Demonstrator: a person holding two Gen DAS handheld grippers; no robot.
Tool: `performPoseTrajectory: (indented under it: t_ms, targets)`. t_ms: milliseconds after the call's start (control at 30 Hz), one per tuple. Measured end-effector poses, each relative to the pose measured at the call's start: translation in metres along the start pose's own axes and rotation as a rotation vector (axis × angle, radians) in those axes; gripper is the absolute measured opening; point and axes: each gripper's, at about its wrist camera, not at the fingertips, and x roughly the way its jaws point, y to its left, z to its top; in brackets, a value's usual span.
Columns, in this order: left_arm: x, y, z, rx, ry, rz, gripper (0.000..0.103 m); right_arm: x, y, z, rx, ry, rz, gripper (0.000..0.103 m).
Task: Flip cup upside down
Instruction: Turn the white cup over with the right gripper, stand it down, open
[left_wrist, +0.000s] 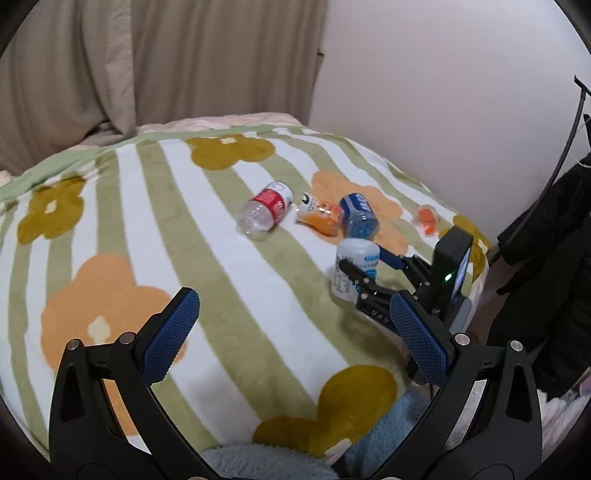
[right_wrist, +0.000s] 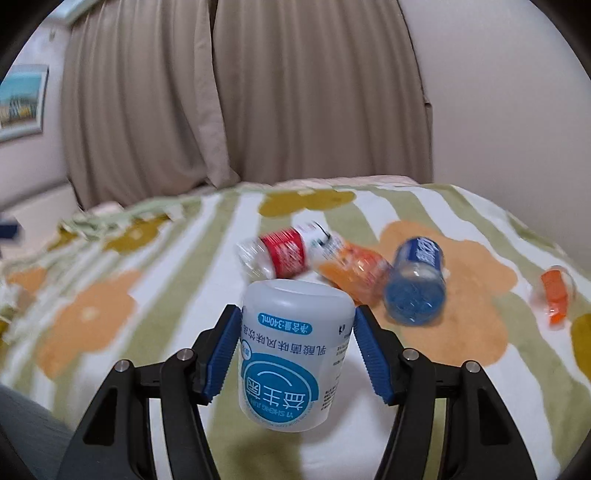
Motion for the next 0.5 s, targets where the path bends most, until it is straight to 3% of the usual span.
performPoseTrajectory:
  t_ms: [500]
  targets:
    - [-0.005,-0.011,0.002,0.013,-0.021,-0.037,0.103,-0.020,0.006,-0.025,-0.101,0.012,-0.031,0.058]
